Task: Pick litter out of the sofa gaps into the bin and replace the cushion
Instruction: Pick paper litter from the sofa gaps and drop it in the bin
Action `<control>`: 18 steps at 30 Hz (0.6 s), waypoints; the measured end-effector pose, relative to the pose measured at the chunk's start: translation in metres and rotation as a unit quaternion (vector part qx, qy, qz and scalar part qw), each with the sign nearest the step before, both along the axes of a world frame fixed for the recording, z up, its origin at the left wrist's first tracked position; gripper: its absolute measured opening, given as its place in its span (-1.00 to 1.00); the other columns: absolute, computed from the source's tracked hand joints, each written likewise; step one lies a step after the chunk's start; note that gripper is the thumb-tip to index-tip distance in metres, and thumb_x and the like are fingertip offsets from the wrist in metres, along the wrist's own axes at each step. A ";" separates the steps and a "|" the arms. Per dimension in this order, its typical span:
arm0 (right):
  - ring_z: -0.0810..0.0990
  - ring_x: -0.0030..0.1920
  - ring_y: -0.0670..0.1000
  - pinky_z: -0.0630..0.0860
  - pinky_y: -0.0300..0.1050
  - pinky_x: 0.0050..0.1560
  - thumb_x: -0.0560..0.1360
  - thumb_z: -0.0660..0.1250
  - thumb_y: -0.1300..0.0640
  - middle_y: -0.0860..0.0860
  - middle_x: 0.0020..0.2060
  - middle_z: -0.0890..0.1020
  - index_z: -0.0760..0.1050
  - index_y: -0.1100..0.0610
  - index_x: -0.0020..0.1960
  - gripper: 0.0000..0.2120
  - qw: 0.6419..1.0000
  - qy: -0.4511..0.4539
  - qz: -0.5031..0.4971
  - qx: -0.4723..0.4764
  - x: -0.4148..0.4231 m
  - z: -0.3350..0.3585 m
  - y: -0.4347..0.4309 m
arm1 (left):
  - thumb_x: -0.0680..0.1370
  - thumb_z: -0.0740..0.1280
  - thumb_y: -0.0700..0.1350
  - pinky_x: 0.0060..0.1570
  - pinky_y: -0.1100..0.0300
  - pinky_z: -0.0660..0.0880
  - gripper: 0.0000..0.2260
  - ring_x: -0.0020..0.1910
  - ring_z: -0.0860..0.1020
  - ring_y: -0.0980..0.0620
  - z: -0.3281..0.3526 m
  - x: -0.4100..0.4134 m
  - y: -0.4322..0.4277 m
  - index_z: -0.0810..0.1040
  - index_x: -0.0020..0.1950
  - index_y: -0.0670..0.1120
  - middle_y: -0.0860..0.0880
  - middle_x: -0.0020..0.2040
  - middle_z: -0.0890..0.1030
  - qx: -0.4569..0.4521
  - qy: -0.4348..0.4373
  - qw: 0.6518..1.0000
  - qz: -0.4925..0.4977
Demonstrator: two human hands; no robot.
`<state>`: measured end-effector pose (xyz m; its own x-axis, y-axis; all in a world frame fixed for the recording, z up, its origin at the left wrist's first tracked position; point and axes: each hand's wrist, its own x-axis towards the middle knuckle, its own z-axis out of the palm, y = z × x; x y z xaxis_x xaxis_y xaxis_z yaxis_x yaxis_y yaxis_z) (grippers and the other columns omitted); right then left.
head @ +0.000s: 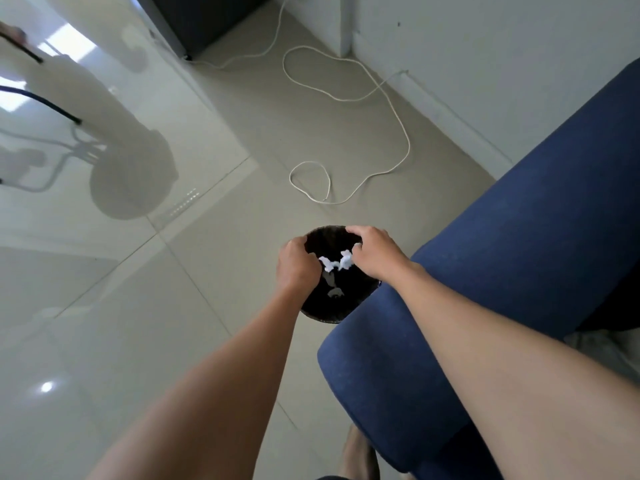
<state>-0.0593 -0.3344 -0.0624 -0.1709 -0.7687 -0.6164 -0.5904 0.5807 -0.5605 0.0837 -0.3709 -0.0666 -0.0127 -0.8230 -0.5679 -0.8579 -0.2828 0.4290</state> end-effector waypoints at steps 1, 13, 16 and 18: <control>0.40 0.37 0.14 0.39 0.03 0.36 0.53 0.08 0.27 0.12 0.39 0.44 0.34 0.07 0.44 -0.51 1.000 0.005 -0.005 -0.004 -0.003 0.002 0.001 | 0.55 0.22 -0.22 0.20 0.14 0.38 -0.62 0.31 0.46 -0.12 0.003 -0.002 0.001 0.44 0.37 -0.14 -0.14 0.36 0.48 -0.002 -0.006 1.000 -0.009; 0.24 0.48 0.17 0.24 0.06 0.44 0.57 0.13 0.16 0.08 0.56 0.11 0.19 0.15 0.51 -0.49 0.983 0.127 -0.108 -0.081 -0.125 0.070 0.085 | 0.56 0.23 -0.02 0.22 0.00 0.39 -0.61 0.34 0.38 -0.09 0.068 -0.131 0.056 0.46 0.34 -0.13 -0.08 0.31 0.45 -0.082 -0.015 0.969 -0.234; 0.20 0.51 0.14 0.17 0.06 0.47 0.58 0.14 0.14 0.08 0.56 0.10 0.19 0.15 0.51 -0.50 0.972 0.142 -0.170 -0.079 -0.176 0.089 0.139 | 0.55 0.23 -0.02 0.18 0.02 0.40 -0.64 0.31 0.41 -0.10 0.087 -0.185 0.089 0.49 0.29 -0.15 -0.08 0.29 0.45 -0.093 0.007 0.955 -0.282; 0.18 0.52 0.11 0.16 0.08 0.48 0.58 0.15 0.14 0.09 0.55 0.12 0.20 0.16 0.50 -0.50 0.963 0.155 -0.205 -0.076 -0.207 0.098 0.179 | 0.56 0.22 -0.02 0.19 0.02 0.40 -0.64 0.31 0.40 -0.10 0.098 -0.221 0.114 0.48 0.29 -0.16 -0.08 0.30 0.44 -0.103 0.020 0.944 -0.311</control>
<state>-0.2666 -0.1554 0.0360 -0.6366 -0.6756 -0.3717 -0.4826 0.7251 -0.4914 -0.1376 -0.2572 0.0318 -0.5491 -0.7419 -0.3848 -0.8119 0.3644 0.4560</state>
